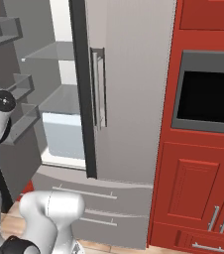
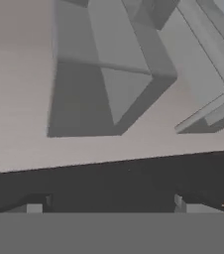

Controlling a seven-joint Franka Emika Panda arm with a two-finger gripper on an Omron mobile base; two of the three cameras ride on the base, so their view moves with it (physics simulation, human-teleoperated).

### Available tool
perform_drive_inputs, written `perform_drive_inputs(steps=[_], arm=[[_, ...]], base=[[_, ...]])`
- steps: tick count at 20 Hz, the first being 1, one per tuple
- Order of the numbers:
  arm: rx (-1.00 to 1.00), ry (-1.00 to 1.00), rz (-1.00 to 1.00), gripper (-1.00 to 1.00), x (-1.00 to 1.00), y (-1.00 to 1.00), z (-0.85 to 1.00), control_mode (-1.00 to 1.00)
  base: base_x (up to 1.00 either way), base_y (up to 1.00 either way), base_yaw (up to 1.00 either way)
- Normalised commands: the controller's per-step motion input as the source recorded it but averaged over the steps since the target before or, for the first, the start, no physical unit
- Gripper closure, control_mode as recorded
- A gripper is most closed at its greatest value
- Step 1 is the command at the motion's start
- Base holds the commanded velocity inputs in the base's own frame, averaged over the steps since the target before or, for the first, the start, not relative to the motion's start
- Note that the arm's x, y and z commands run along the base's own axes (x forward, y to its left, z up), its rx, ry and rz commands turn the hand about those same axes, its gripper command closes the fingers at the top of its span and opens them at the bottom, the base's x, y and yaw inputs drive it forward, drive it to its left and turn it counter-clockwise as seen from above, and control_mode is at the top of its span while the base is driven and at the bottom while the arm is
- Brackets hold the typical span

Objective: Retrieve the sausage and cheese from the fridge and place them on the cutting board on the counter.

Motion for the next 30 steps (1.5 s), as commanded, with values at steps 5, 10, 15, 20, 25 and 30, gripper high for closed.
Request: perform_drive_inputs(steps=[5, 10, 15, 20, 25, 30], arm=[[-0.16, -0.24, 0.00, -1.00, -0.34, -0.66, 0.02, -1.00], [-0.19, -0.20, -0.01, -1.00, -0.15, -0.60, 0.01, -1.00], [-0.22, -0.16, 0.00, -1.00, -0.07, -0.64, 0.08, -1.00], [-0.35, -0.06, 0.00, -1.00, -0.10, -0.64, 0.02, -1.00], [-0.32, 0.00, 0.00, -1.00, -0.09, -0.74, 0.00, -1.00], [-0.25, 0.05, -0.01, -1.00, -0.02, -0.67, 0.00, -1.00]], base=[[0.00, 0.00, 0.00], [0.00, 0.00, 0.00], [0.00, 0.00, 0.00], [0.00, 0.00, 0.00], [0.00, 0.00, 0.00], [0.00, 0.00, 0.00]])
